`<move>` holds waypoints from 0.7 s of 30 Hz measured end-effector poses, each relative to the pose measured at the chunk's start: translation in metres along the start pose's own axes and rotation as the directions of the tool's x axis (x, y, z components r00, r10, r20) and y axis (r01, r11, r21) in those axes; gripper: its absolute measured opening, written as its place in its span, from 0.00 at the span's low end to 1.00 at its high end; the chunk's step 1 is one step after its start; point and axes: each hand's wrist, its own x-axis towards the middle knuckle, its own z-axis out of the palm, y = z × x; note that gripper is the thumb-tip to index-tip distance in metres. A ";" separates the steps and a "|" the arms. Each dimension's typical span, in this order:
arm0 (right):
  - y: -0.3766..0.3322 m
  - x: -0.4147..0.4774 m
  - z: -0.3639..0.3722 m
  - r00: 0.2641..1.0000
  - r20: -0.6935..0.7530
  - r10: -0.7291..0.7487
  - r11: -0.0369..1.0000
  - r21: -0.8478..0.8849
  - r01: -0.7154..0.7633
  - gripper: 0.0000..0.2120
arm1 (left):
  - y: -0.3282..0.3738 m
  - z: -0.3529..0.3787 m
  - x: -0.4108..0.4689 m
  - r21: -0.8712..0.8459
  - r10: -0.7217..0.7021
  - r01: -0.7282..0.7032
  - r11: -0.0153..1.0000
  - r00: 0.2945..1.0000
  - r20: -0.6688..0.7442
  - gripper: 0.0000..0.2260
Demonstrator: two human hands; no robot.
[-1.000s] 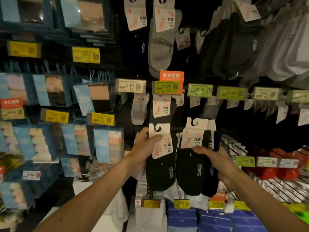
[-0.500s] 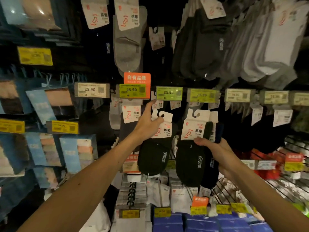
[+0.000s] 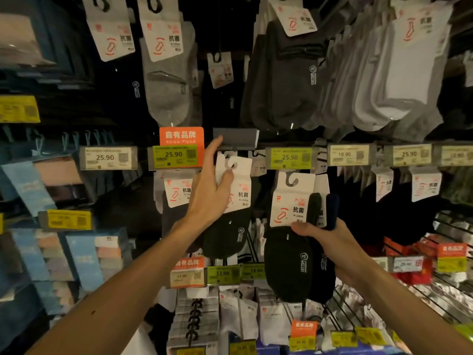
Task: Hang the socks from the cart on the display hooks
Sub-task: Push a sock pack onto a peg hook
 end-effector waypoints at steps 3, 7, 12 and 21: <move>0.001 0.004 -0.003 1.000 -0.001 0.001 1.000 0.017 -0.001 0.28 | -0.003 0.001 0.008 0.015 -0.031 0.031 0.999 1.000 -0.003 0.31; 0.001 0.009 -0.003 1.000 -0.002 0.004 1.000 0.024 -0.004 0.24 | -0.007 0.004 0.009 0.114 0.005 -0.003 0.994 1.000 -0.014 0.33; 0.001 0.012 -0.002 1.000 0.007 0.008 1.000 0.027 -0.008 0.20 | -0.012 0.009 0.013 0.098 0.042 -0.034 0.995 0.996 -0.076 0.32; 0.000 0.011 -0.005 0.999 0.050 0.008 1.000 0.030 -0.010 0.22 | -0.017 0.010 0.007 0.321 0.107 -0.075 0.944 0.991 -0.084 0.35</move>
